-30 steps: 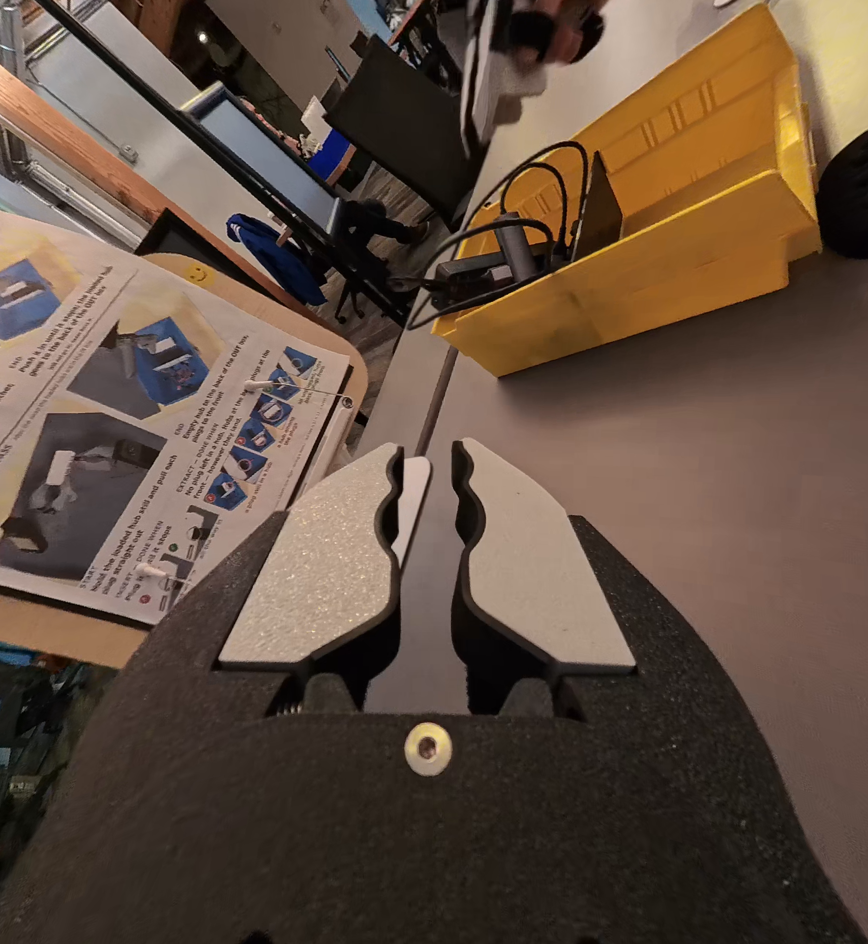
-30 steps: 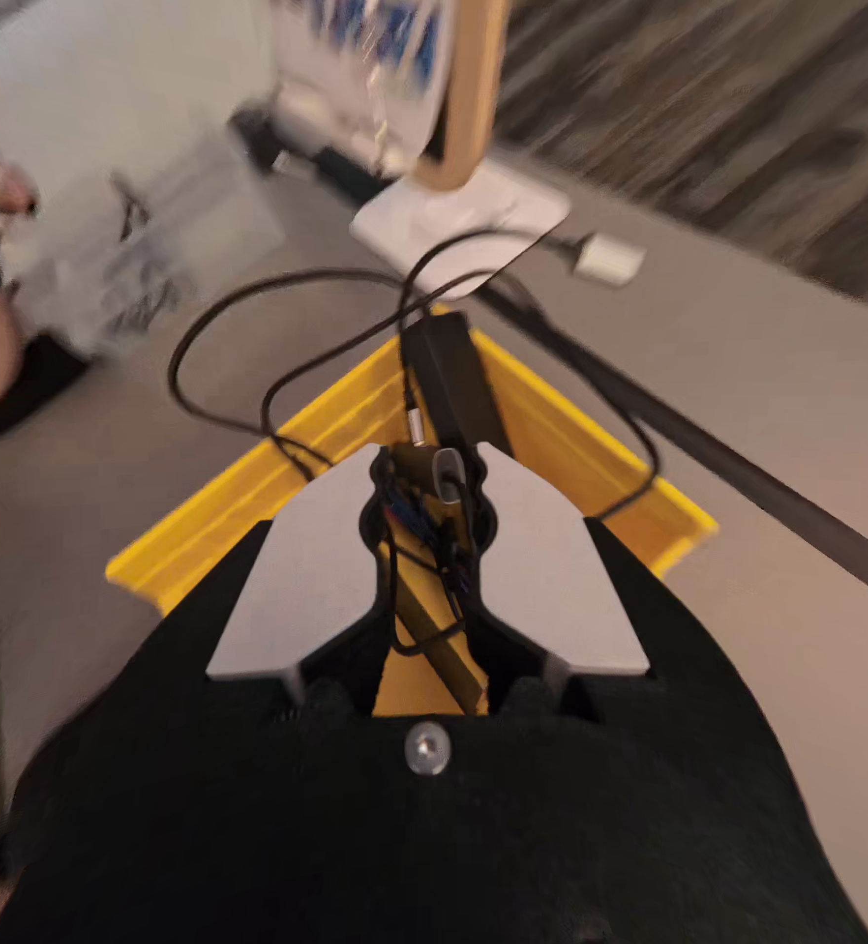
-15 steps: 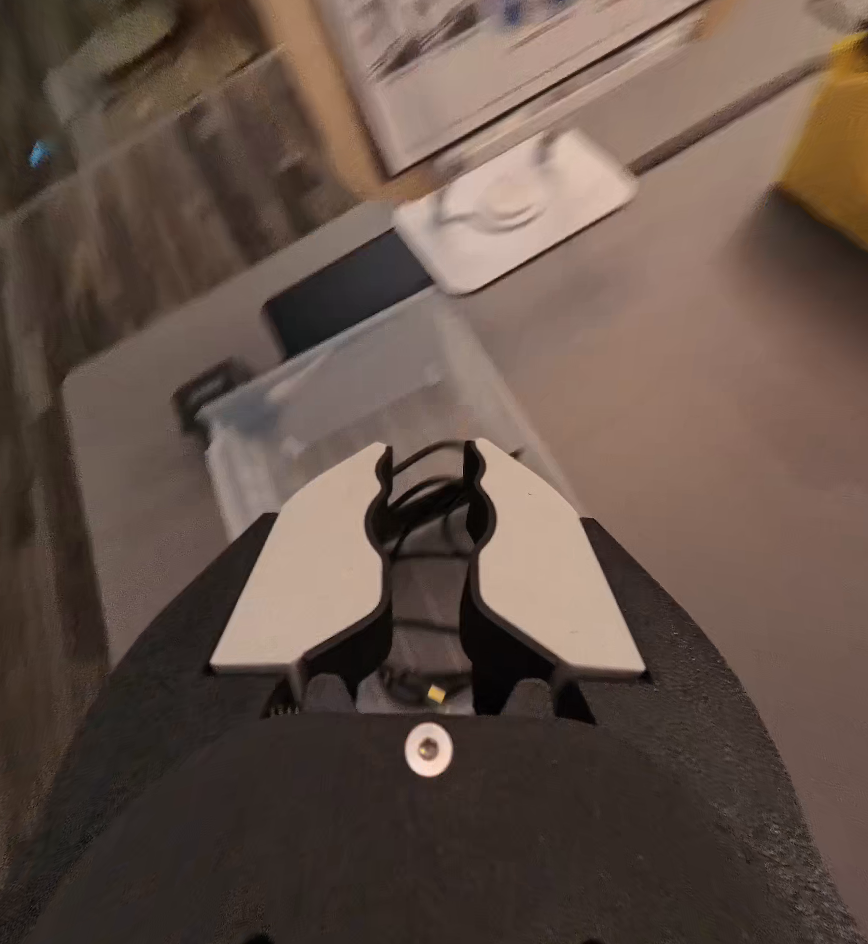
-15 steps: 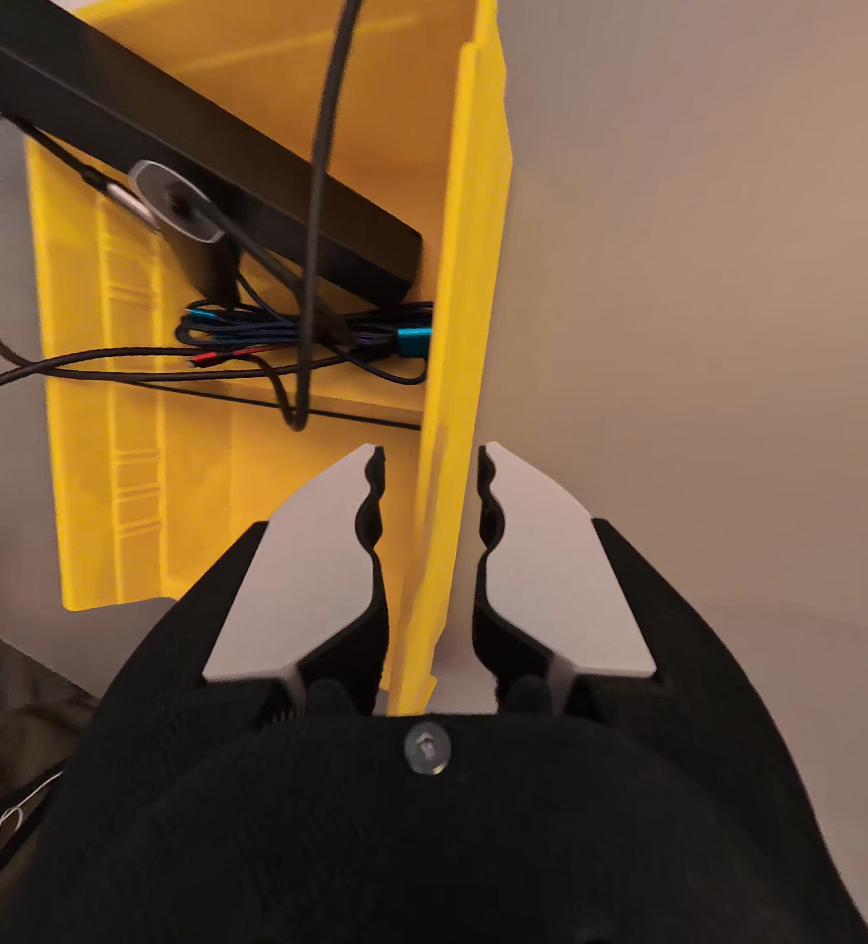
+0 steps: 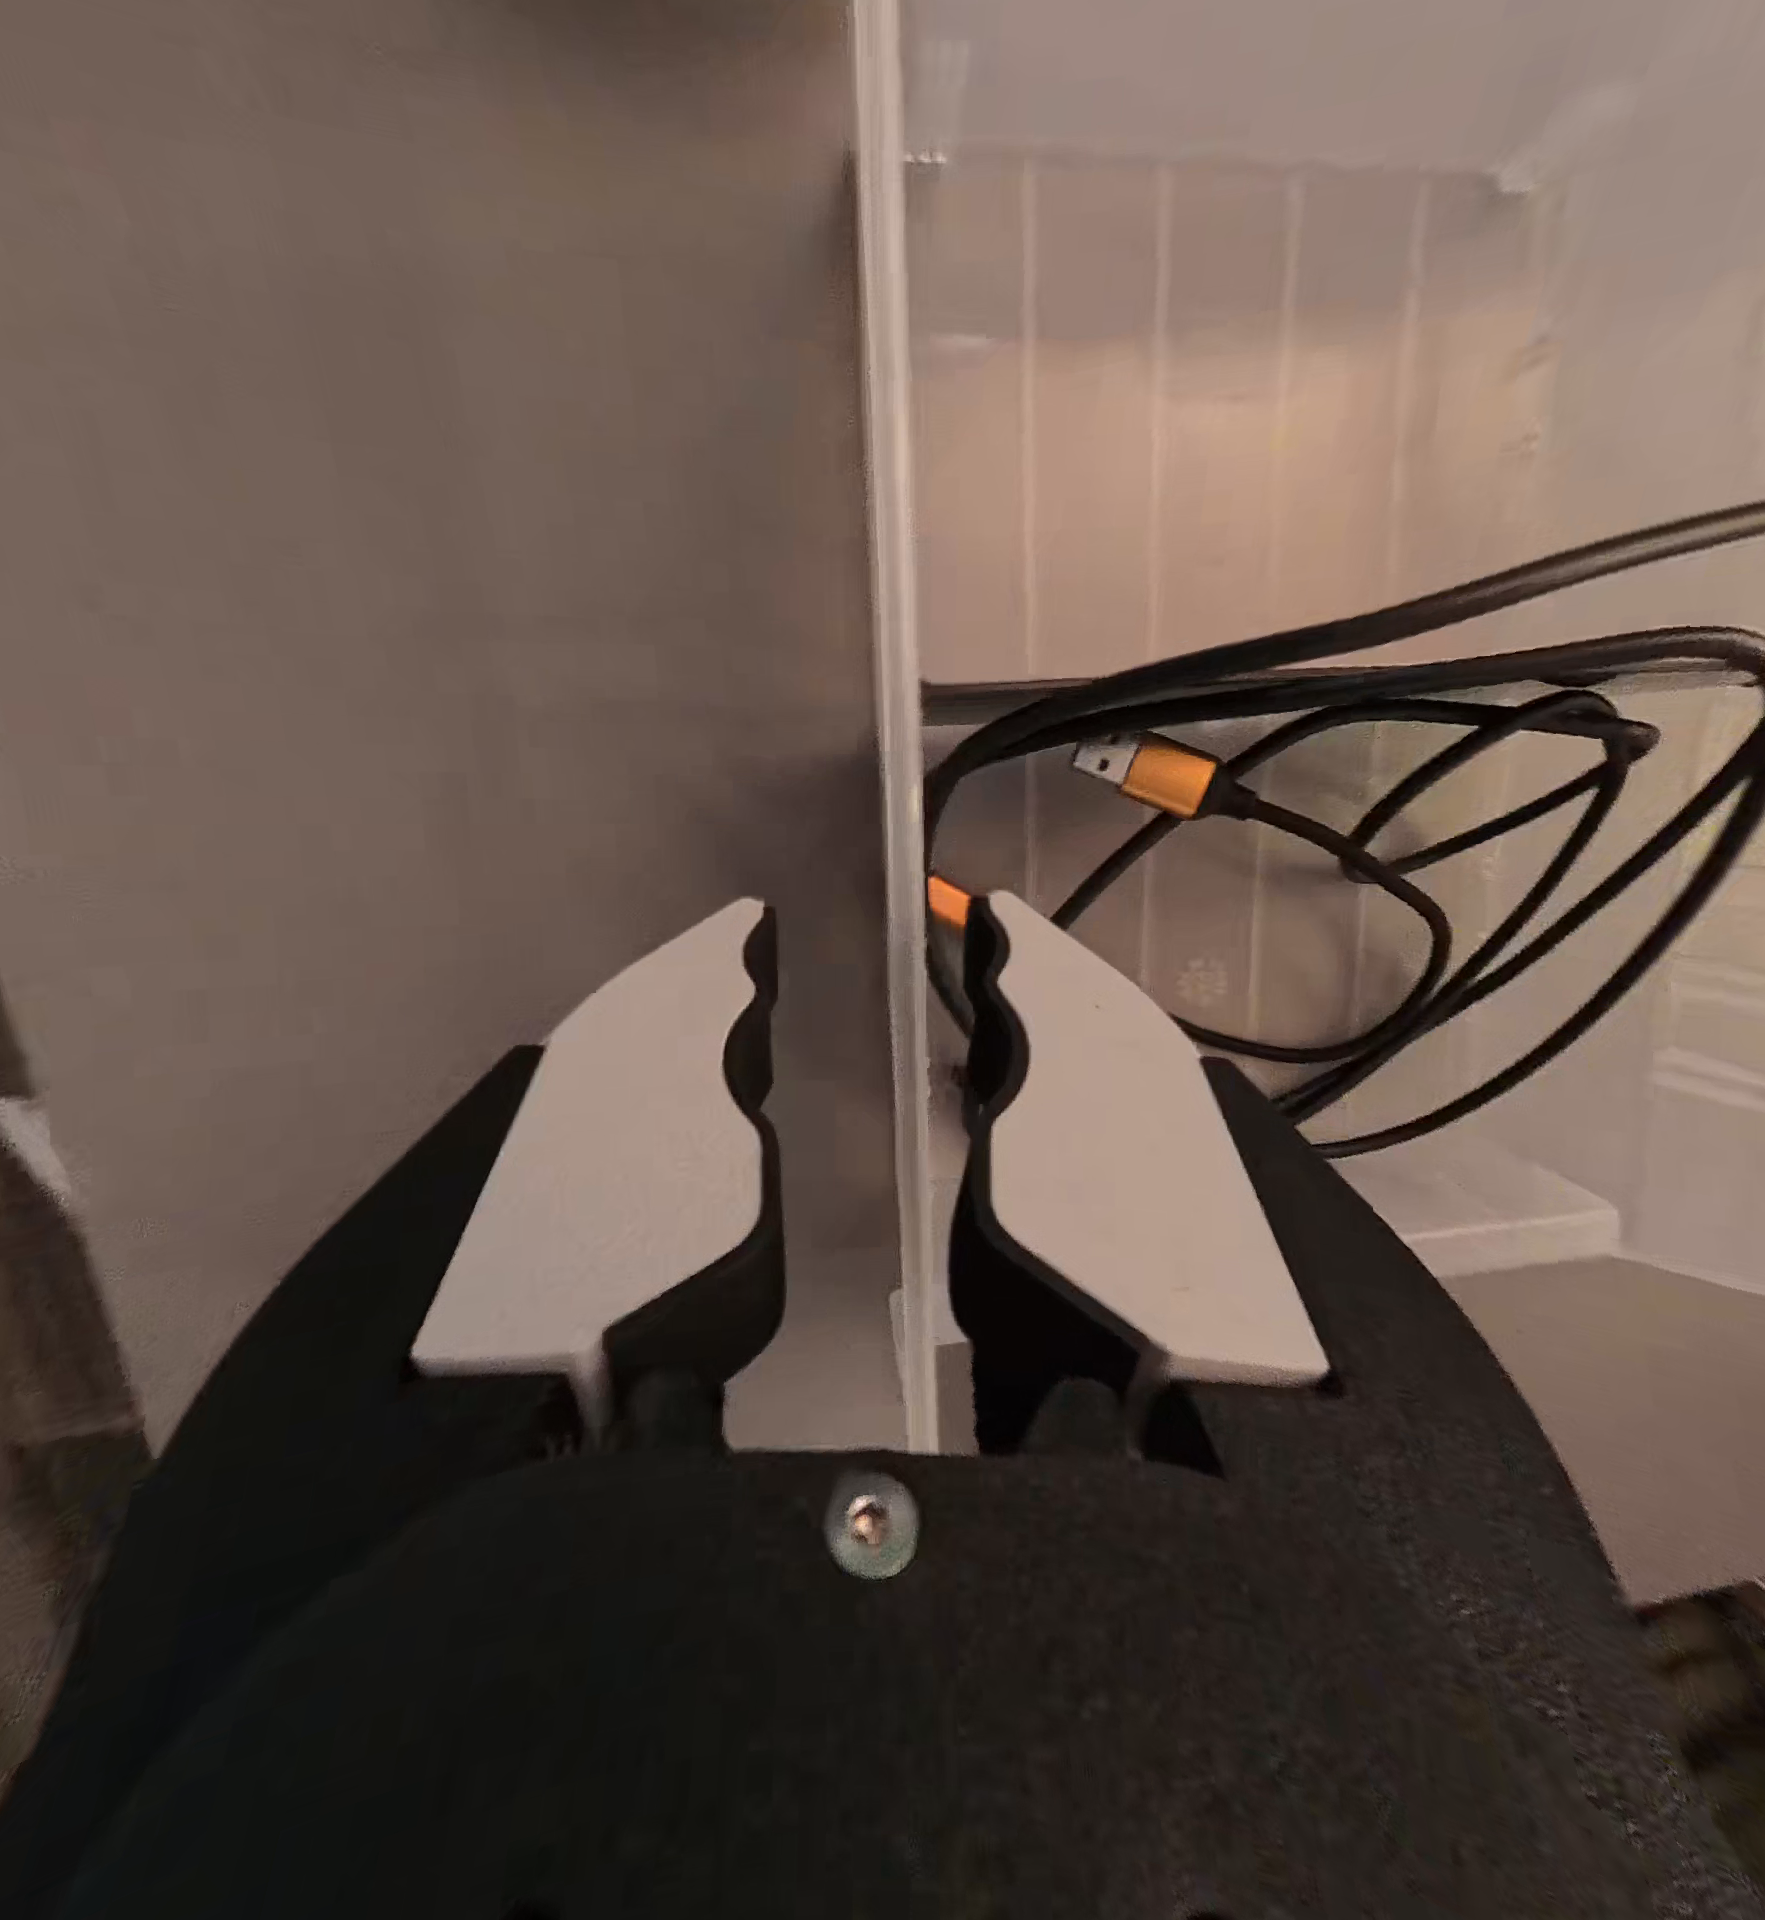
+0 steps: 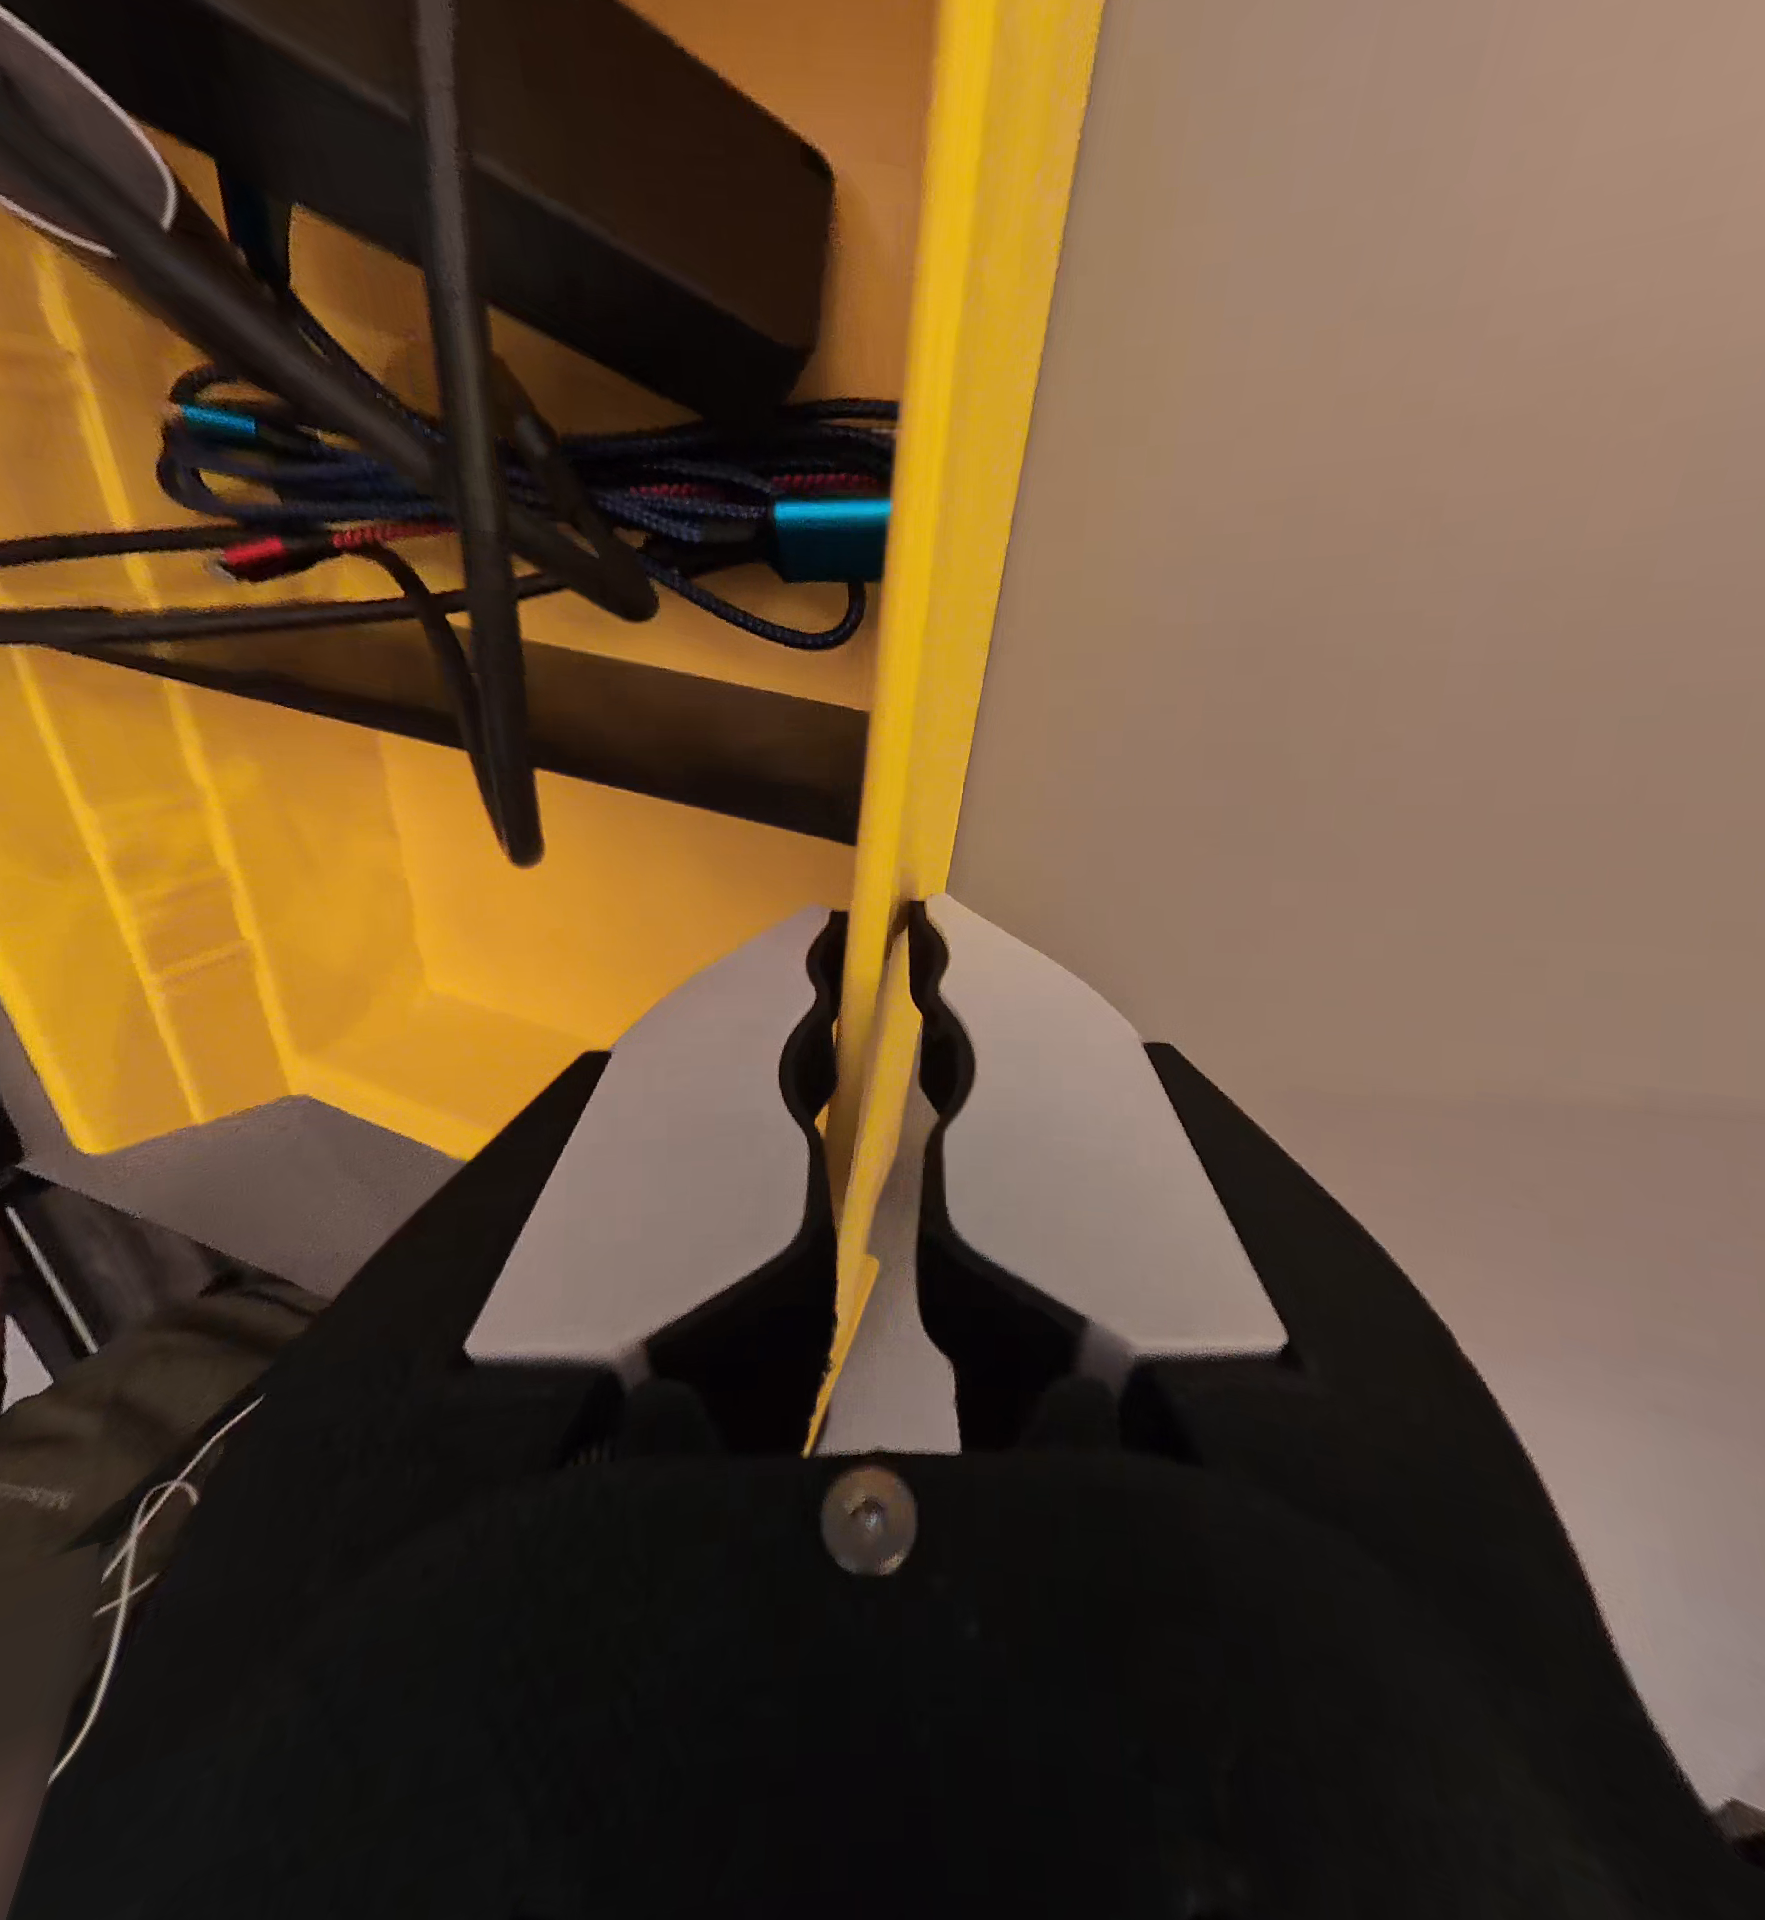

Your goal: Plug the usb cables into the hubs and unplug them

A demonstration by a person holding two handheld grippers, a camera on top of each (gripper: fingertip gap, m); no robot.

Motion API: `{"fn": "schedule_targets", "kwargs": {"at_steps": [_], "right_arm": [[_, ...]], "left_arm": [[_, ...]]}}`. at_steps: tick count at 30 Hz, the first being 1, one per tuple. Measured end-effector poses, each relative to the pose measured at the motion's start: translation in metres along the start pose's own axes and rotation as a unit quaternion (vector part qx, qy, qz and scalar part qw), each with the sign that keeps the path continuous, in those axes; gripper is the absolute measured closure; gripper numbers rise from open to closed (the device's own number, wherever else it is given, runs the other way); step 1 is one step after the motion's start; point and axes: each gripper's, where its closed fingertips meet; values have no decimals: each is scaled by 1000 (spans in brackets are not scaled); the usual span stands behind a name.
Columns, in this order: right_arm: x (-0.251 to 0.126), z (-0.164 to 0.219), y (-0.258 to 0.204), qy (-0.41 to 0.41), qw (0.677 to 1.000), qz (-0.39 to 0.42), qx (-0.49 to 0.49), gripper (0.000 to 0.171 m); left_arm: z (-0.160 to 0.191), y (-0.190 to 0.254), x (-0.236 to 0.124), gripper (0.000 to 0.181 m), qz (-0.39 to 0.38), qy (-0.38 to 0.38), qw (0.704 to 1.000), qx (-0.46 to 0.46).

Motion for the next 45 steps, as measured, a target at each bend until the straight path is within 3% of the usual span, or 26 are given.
{"fn": "schedule_targets", "kwargs": {"at_steps": [4, 8, 12, 20, 32, 36, 40, 45], "right_arm": [[9, 2, -23, -26, 999, 16, -26, 159], [20, 4, -53, -55, 997, 13, -50, 159], [28, 5, -74, -74, 994, 36, -68, 160], [38, 5, -98, -83, 990, 48, -100, 161], [54, 2, -141, -101, 975, 93, -172, 160], [54, 1, -146, -94, 971, 95, -199, 156], [29, 4, -152, -29, 981, 78, -176, 153], [-29, 25, -200, 168, 972, 81, -143, 147]], "left_arm": [[3, 8, 13, 166, 21, -34, 999, 14], [6, 12, 18, 167, -47, -68, 996, 43], [14, 35, 21, 172, -45, -98, 991, 79], [23, 64, 36, 164, -98, -163, 971, 146], [27, 100, 41, 162, -95, -177, 962, 186], [37, 112, 39, 161, -47, -184, 964, 187], [49, 121, 32, 159, 20, -197, 962, 190], [41, 119, 3, 163, 35, -130, 968, 212]]}}
Point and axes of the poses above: each gripper's, where its closed fingertips meet, x out along the fingers, z out of its underside, y = z × x across the jaws, and after that the axes turned 12 degrees about -y, right-handed
